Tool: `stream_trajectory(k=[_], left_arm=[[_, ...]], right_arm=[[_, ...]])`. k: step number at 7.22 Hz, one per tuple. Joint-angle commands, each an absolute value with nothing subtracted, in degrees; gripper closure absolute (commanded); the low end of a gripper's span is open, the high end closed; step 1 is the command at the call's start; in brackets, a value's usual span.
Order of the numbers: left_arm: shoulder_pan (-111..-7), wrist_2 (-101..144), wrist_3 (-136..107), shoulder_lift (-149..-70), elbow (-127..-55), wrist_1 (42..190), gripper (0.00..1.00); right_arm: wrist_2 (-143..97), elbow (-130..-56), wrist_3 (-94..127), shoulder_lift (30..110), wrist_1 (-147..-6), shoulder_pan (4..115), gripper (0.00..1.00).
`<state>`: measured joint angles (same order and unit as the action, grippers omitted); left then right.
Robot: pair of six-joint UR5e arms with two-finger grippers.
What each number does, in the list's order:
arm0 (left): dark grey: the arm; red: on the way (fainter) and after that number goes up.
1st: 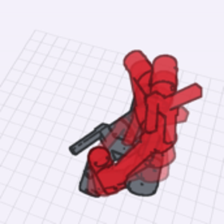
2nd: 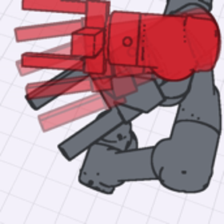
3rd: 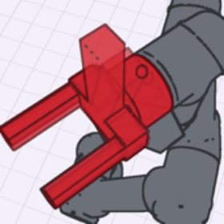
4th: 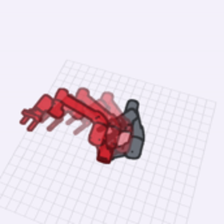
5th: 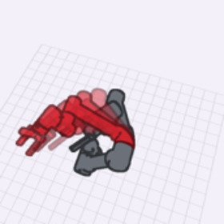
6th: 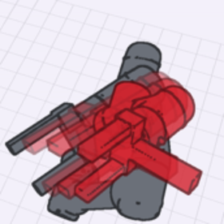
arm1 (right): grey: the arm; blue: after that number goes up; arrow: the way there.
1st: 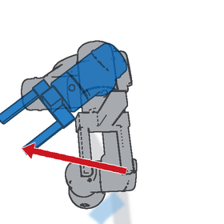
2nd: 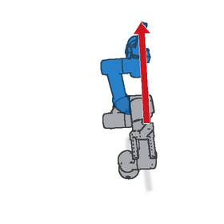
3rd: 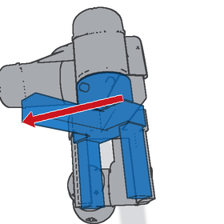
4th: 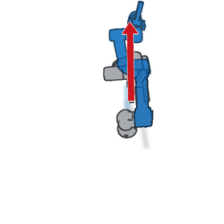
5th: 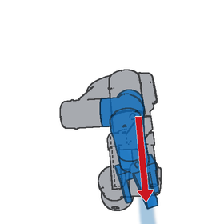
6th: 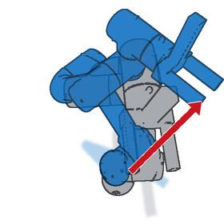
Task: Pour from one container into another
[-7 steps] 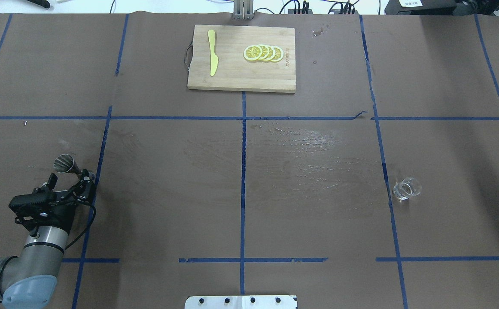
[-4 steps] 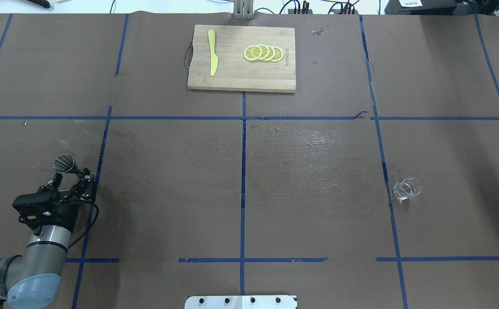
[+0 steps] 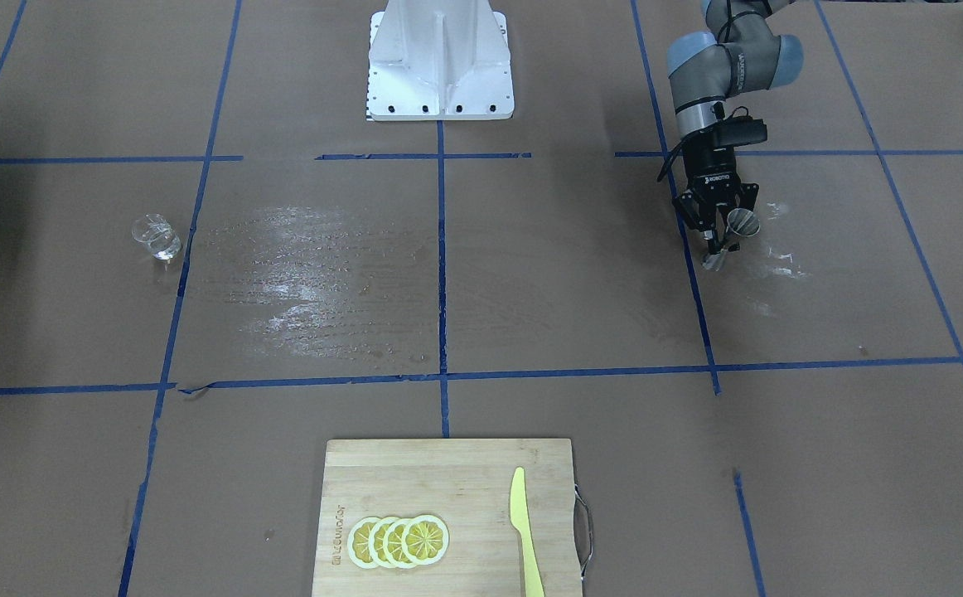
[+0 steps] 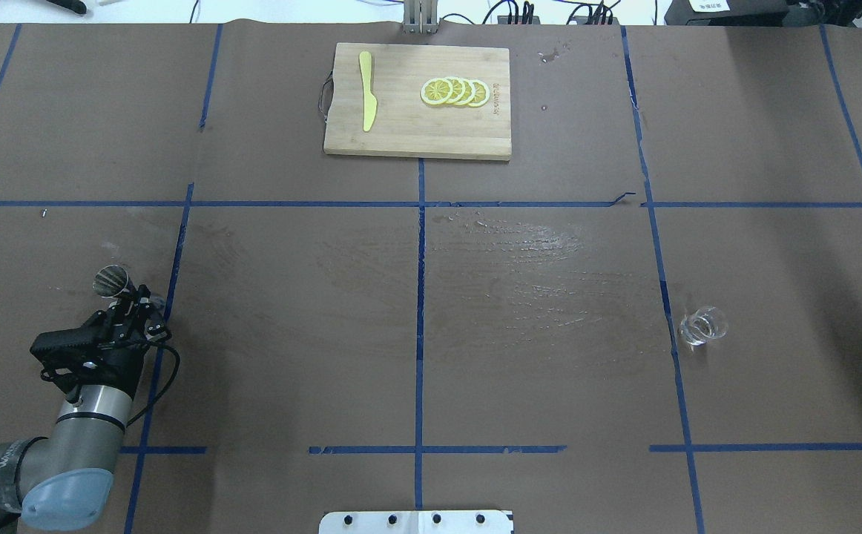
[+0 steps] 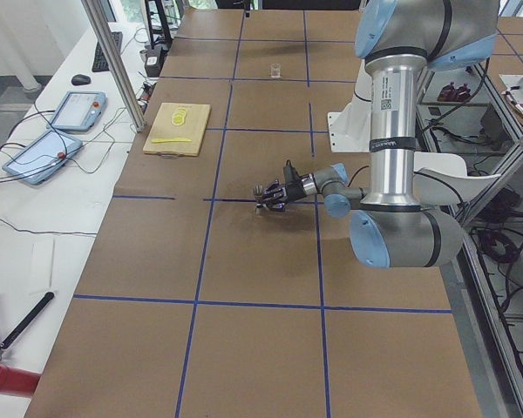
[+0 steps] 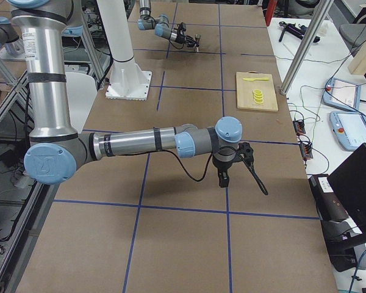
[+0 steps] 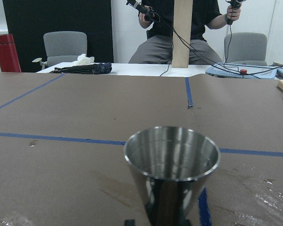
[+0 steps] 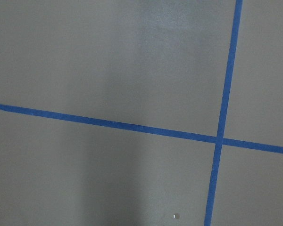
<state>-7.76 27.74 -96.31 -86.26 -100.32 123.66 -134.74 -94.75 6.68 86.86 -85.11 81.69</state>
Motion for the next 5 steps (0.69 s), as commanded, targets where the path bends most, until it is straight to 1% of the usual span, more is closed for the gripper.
stream_trajectory(k=[1, 5], left_arm=[[-8.5, 27.6, -93.2, -87.3, -100.5, 127.1, 1.00], [-9.0, 25.6, -91.1, -87.9, -100.9, 128.9, 1.00]], right_arm=[[-134.7, -94.7, 6.8, 86.9, -85.2, 81.7, 0.00], [-134.7, -94.4, 6.7, 86.9, -85.2, 81.6, 0.00]])
